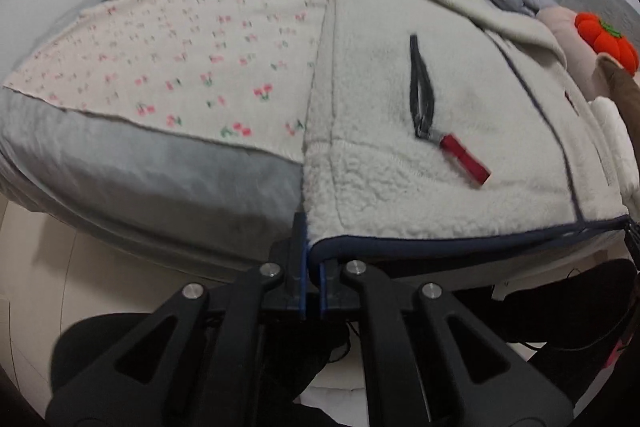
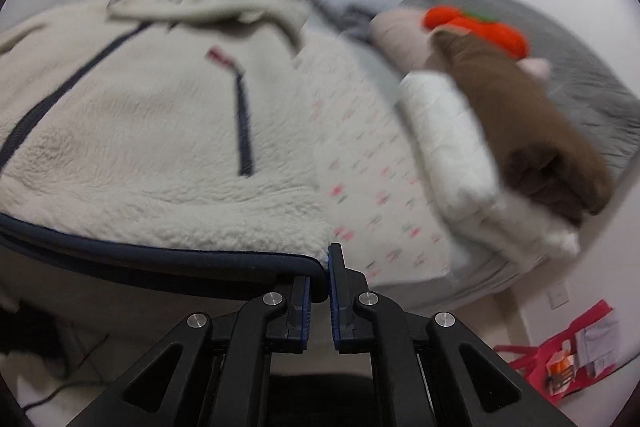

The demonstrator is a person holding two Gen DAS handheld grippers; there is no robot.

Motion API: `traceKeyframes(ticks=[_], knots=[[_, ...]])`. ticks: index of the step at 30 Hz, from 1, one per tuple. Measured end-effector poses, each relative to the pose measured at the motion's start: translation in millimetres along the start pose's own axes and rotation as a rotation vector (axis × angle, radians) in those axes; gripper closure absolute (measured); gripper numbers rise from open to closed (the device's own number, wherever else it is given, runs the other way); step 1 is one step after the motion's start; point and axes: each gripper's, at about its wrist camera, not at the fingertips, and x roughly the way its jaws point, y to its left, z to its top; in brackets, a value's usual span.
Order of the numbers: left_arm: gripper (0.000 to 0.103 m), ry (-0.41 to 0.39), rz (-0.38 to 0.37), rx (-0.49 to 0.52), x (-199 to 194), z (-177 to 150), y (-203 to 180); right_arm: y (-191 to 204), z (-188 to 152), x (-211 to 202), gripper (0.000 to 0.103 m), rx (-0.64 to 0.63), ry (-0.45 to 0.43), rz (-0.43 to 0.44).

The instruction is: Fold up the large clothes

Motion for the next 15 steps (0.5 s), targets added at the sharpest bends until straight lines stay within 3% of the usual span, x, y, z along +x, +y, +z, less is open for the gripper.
traceKeyframes(ticks=[2, 4, 6, 7, 8, 9, 15], knots=[[0.093, -0.013, -0.015, 0.032, -4, 1, -5, -4, -2, -2, 0.091, -0.005, 0.031, 0.096], [0.082, -0.036, -0.041, 0.098, -18, 3, -11, -15, -5, -7, 0.068, 0.002, 0.064, 0.196], [0.051, -0.012, -0.039, 0.172, -32, 4, -16, -29, -10, -20, 0.044, 0.018, 0.065, 0.280], [0.044, -0.012, -0.041, 0.205, -39, 3, -19, -37, -11, -27, 0.039, 0.026, 0.050, 0.307], [0.034, -0.024, -0.042, 0.230, -49, 3, -19, -49, -11, -35, 0.039, 0.040, 0.036, 0.344], [0.030, -0.046, -0.045, 0.253, -60, 5, -19, -56, -10, -40, 0.039, 0.056, 0.031, 0.369], [0.022, -0.105, -0.107, 0.220, -79, 59, -11, -102, 33, -50, 0.038, 0.168, -0.047, 0.496]])
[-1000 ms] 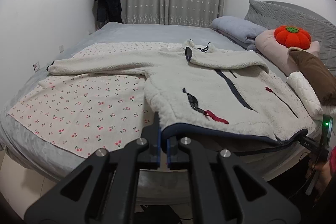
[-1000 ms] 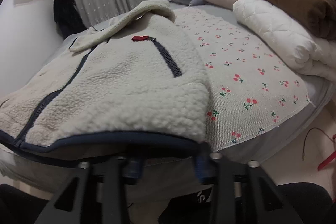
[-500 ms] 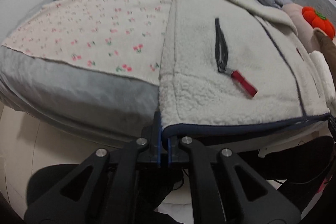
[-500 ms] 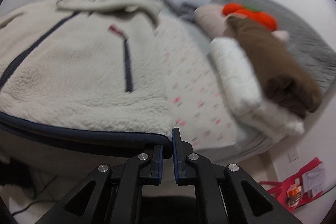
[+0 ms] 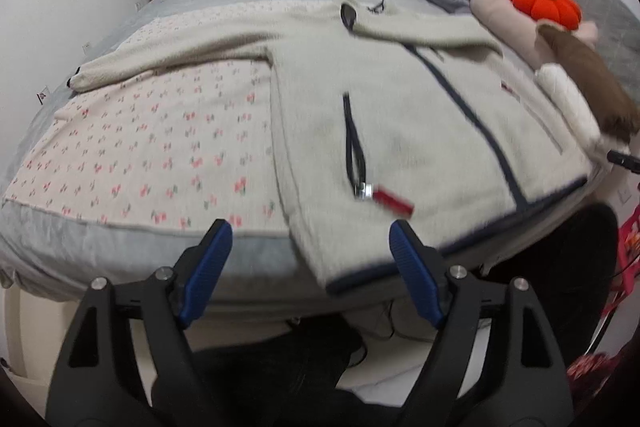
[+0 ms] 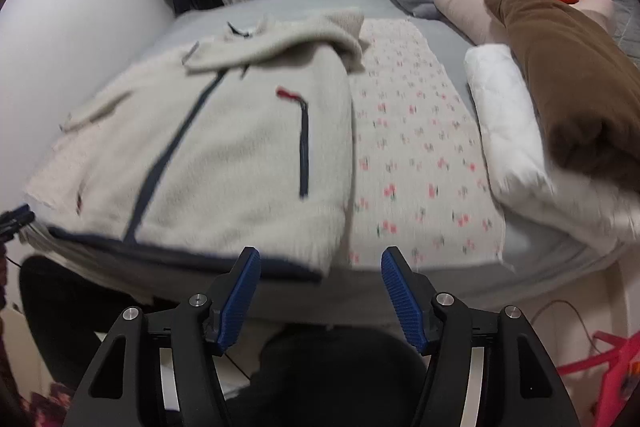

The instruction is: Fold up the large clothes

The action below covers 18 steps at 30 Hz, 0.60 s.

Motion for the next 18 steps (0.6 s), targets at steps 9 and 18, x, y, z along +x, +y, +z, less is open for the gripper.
traceKeyframes(ticks=[9, 18], knots=[[0.022, 0.088, 0.048, -0.109, 107, 105, 26, -38, 103, 81, 0.038, 0.065, 0.034, 0.070], [0.056, 0.244, 0.110, -0.145, 214, 154, 33, -87, 178, 176, 0.038, 0.203, 0.082, 0.147]])
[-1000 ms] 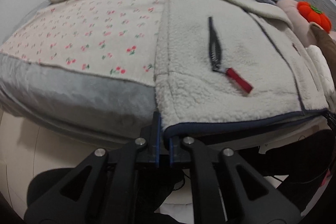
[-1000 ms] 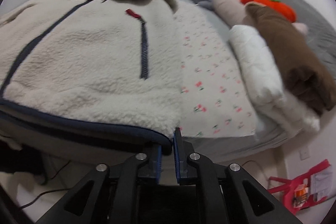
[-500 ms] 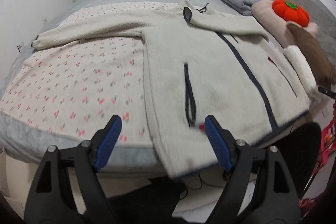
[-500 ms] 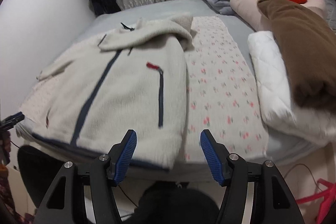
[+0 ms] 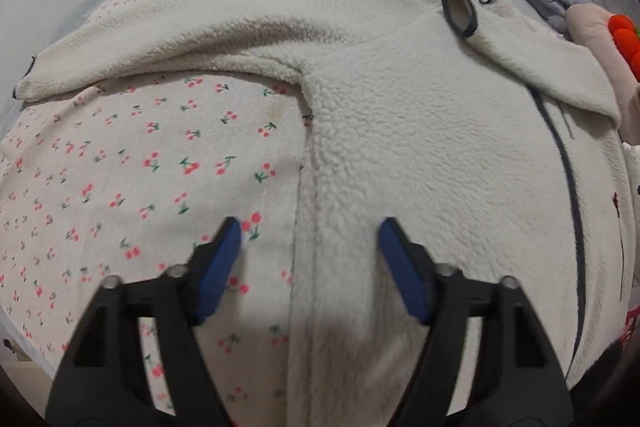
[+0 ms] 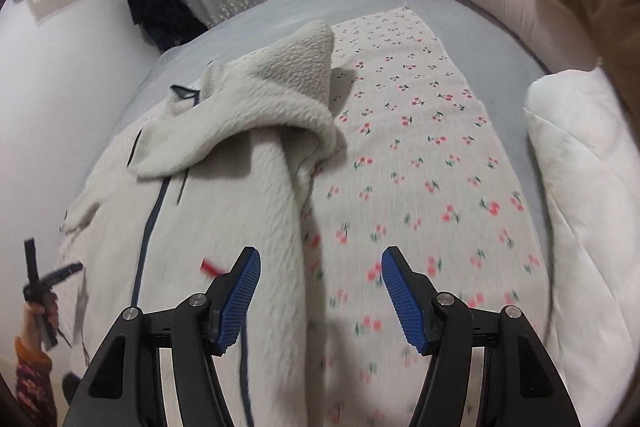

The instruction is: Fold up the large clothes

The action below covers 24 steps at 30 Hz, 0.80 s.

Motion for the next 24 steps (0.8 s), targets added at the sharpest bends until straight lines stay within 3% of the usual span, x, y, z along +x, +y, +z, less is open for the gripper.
traceKeyframes(ticks=[2, 5, 7, 10, 15, 21, 23, 24], knots=[[0.089, 0.018, -0.057, 0.006, 8, 2, -5, -6, 12, 19, 0.038, 0.019, 0.020, 0.015], [0.091, -0.067, 0.010, 0.022, -8, -3, -9, -11, 22, 44, 0.040, 0.033, 0.052, 0.032], [0.091, -0.121, 0.035, 0.002, -13, -8, 3, -15, 27, 58, 0.048, 0.058, 0.071, 0.076], [0.093, -0.042, -0.045, -0.128, 16, -15, 33, -19, 36, 79, 0.057, 0.118, 0.092, 0.165], [0.093, -0.058, 0.007, -0.063, 14, -17, 20, -11, 49, 115, 0.059, 0.186, 0.131, 0.287], [0.093, -0.060, 0.012, -0.053, 13, -20, 19, 5, 58, 137, 0.058, 0.208, 0.121, 0.299], [0.093, -0.064, 0.031, -0.046, 13, -21, 17, 15, 57, 133, 0.068, 0.158, 0.118, 0.268], [0.093, -0.066, 0.041, -0.041, 16, -17, 13, 22, 56, 131, 0.082, 0.118, 0.116, 0.242]])
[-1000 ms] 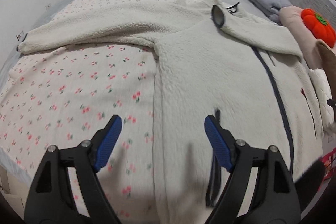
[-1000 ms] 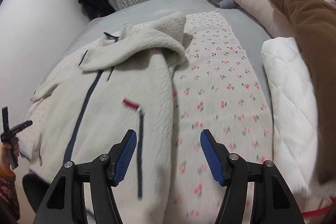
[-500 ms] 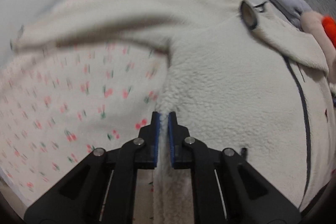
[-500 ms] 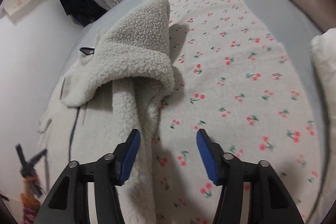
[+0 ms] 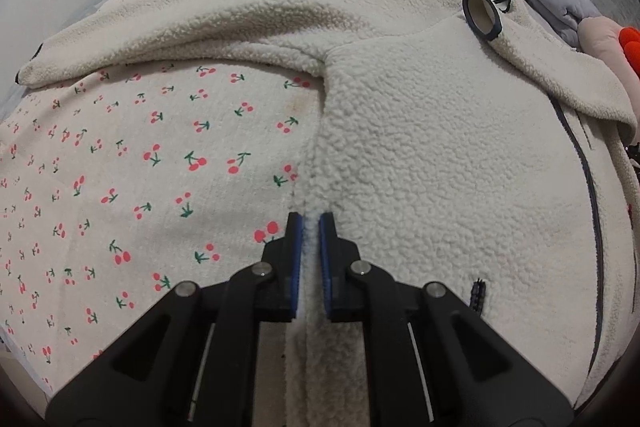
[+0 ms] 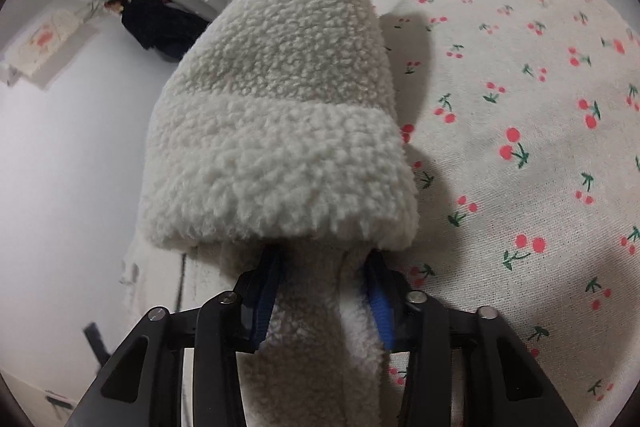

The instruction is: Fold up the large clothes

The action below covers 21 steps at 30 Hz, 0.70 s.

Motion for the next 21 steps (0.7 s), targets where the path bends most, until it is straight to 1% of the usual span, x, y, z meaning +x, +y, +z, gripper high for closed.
traceKeyframes(ticks=[1, 3, 4, 5, 6, 7, 8, 10, 11, 12, 14, 15, 17, 18, 19, 20, 21], knots=[[0.093, -0.003, 0.012, 0.007, 0, 1, -4, 7, -3, -1, 0.086, -0.036, -0.007, -0.042], [0.093, -0.012, 0.032, 0.018, -2, 0, -8, 27, -9, -9, 0.090, -0.124, -0.052, -0.175], [0.093, -0.019, 0.038, 0.021, -4, 0, -8, 40, -12, -17, 0.092, -0.178, -0.091, -0.260], [0.094, -0.028, 0.042, 0.026, -7, -1, -10, 54, -16, -29, 0.093, -0.242, -0.148, -0.349], [0.094, -0.040, 0.048, 0.032, -10, -1, -10, 64, -17, -43, 0.093, -0.288, -0.208, -0.420], [0.094, -0.049, 0.051, 0.035, -12, -2, -10, 64, -15, -51, 0.093, -0.284, -0.226, -0.436], [0.094, -0.049, 0.051, 0.031, -12, -2, -9, 55, -10, -52, 0.093, -0.237, -0.203, -0.449], [0.094, -0.034, 0.040, 0.010, -7, -4, -5, 36, -6, -38, 0.093, -0.212, -0.148, -0.487], [0.094, -0.030, 0.035, 0.001, -4, -4, -3, 27, -7, -27, 0.093, -0.206, -0.113, -0.499], [0.094, -0.030, 0.033, 0.002, -4, -4, -3, 21, -10, -20, 0.093, -0.197, -0.109, -0.495], [0.094, -0.025, 0.027, 0.004, -6, -3, -1, 20, -13, -24, 0.092, -0.197, -0.131, -0.463], [0.094, -0.020, 0.021, 0.004, -6, -2, -1, 18, -13, -31, 0.090, -0.186, -0.125, -0.430], [0.092, -0.011, 0.006, 0.005, -10, 1, 0, 18, -13, -42, 0.082, -0.147, -0.110, -0.377], [0.089, -0.011, 0.001, 0.007, -13, 1, -1, 16, -14, -52, 0.072, -0.124, -0.109, -0.353], [0.089, -0.013, -0.002, 0.007, -16, 1, -1, 20, -18, -52, 0.062, -0.118, -0.109, -0.328], [0.087, -0.014, -0.004, 0.007, -19, 0, -1, 22, -23, -60, 0.059, -0.118, -0.105, -0.296], [0.079, -0.004, -0.020, 0.008, -21, -1, -2, 23, -26, -65, 0.058, -0.114, -0.098, -0.277]])
